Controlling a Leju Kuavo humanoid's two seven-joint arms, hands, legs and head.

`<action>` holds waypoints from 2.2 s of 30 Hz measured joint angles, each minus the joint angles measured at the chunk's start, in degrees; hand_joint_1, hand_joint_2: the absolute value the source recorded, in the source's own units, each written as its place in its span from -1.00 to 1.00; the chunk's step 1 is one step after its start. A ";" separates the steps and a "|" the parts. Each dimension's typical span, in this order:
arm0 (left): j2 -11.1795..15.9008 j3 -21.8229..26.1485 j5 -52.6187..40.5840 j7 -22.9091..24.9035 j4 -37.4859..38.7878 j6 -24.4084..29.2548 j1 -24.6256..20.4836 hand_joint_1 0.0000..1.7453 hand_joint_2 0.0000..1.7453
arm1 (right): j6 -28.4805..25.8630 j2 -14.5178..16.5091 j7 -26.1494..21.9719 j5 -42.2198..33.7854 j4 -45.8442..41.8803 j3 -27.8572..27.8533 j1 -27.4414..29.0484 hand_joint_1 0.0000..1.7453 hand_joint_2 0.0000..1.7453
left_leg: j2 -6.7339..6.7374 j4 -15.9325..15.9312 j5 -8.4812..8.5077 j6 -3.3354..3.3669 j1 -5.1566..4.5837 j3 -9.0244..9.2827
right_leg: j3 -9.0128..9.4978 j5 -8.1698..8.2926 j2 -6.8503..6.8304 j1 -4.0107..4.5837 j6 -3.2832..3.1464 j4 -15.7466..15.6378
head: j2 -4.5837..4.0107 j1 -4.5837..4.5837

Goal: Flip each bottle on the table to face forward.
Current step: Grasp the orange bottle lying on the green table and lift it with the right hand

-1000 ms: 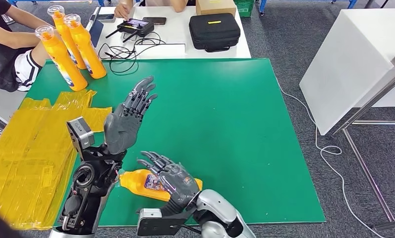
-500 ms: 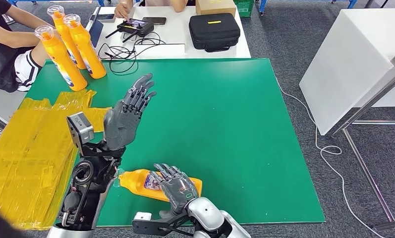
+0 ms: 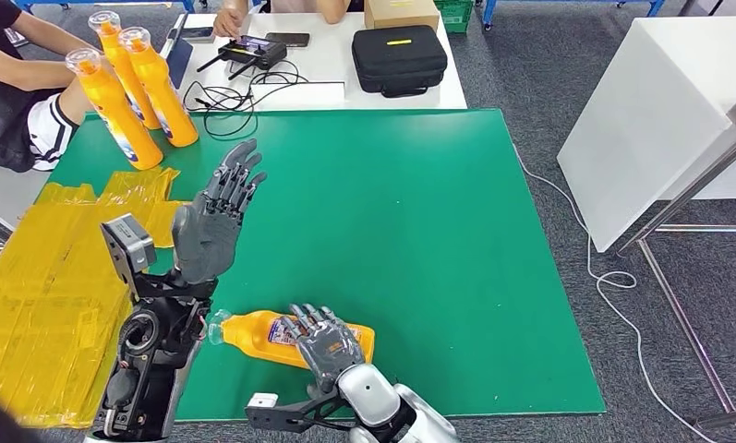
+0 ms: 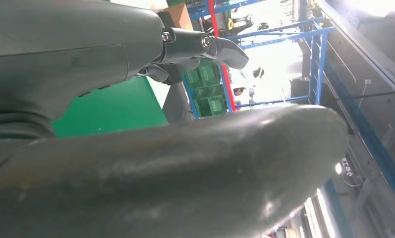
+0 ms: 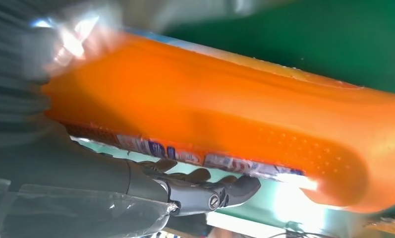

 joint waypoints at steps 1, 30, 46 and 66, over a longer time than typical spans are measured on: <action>-0.01 0.11 0.00 0.02 -0.02 0.01 0.15 -1.00 -1.00 | -0.35 0.07 0.48 0.25 0.42 -0.06 -0.20 -0.40 1.00 | -0.01 0.00 0.00 0.00 0.00 0.01 | 0.01 0.00 0.00 0.00 0.00 0.00 | 0.00 0.01; -0.33 2.56 -0.12 0.04 -0.09 -0.16 2.10 -1.00 -1.00 | -6.73 0.55 3.06 1.98 3.55 -7.97 -1.91 1.00 1.00 | -0.03 0.00 0.03 0.01 -0.02 0.00 | 0.03 0.01 -0.01 0.00 -0.01 0.00 | 0.00 0.02; -0.32 2.83 -0.17 0.39 -2.95 0.58 3.66 -1.00 -1.00 | -25.32 0.04 -7.08 -12.83 -11.73 -25.32 1.35 1.00 1.00 | -0.05 0.01 0.00 0.01 -0.02 -0.06 | -0.05 0.00 -0.02 0.00 0.01 0.00 | 0.00 0.01; -0.80 -2.88 -0.66 -2.07 -2.19 0.38 2.63 -1.00 -1.00 | -32.20 1.82 -25.94 -29.05 -23.22 -32.35 6.24 1.00 1.00 | -0.01 0.01 0.00 0.00 -0.01 -0.05 | -0.06 0.00 -0.01 0.00 0.01 0.00 | 0.00 0.01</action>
